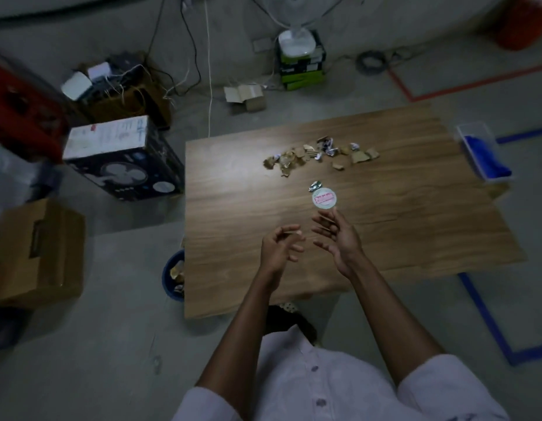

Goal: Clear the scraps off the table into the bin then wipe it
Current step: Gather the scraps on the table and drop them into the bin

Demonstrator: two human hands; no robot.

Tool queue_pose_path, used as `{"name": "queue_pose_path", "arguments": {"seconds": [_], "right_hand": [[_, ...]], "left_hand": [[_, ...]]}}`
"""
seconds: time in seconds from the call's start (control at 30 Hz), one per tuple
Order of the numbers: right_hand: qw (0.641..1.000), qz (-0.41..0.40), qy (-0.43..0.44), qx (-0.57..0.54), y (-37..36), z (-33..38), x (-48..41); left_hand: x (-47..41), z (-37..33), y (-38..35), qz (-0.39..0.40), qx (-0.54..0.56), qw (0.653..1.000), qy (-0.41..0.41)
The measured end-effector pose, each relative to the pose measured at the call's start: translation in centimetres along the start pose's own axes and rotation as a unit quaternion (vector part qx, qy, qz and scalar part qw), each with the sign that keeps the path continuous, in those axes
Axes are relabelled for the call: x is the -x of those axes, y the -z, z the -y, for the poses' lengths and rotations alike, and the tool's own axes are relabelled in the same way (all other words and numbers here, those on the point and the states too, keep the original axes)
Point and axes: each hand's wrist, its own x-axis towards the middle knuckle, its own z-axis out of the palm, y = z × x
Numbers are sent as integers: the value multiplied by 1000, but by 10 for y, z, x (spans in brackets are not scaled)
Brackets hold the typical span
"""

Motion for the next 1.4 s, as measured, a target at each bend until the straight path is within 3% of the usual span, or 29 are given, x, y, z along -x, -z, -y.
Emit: {"name": "queue_pose_path", "arguments": {"seconds": [0.2,0.37,0.53,0.7,0.83,0.97,1.1,1.23,1.33,1.4], "right_hand": [[993,-58,37,99,16,27,-67],[974,-109,105,169,25,45,-130],[906,-122,176,364,39,57,-152],[889,-115,135,423,59,74,-178],[887,-104,119,433,77,84,-196],[889,-107,121,428,91,89,-204],[871,-143,161,441,92,104,-219],[864,-147,195,441,99,112,-251],[858,-114,158,474,104,113,-274],[844,-92,161,503,103,111,-287]], "left_hand": [[-70,-7,-28,-37,-14,999,15],[-131,-14,-55,-39,-119,992,-24],[-166,-18,-83,-2,-255,966,-44],[-201,-1,-105,-7,-358,933,-38],[-228,-5,-129,-24,-368,929,-19],[-246,-14,-144,-8,-373,922,-101],[-235,-7,-136,-123,-324,920,-182],[-243,11,-107,-297,-401,850,-171],[-266,11,-81,-333,-368,861,-110],[-288,7,-66,-330,-338,874,-114]]}}
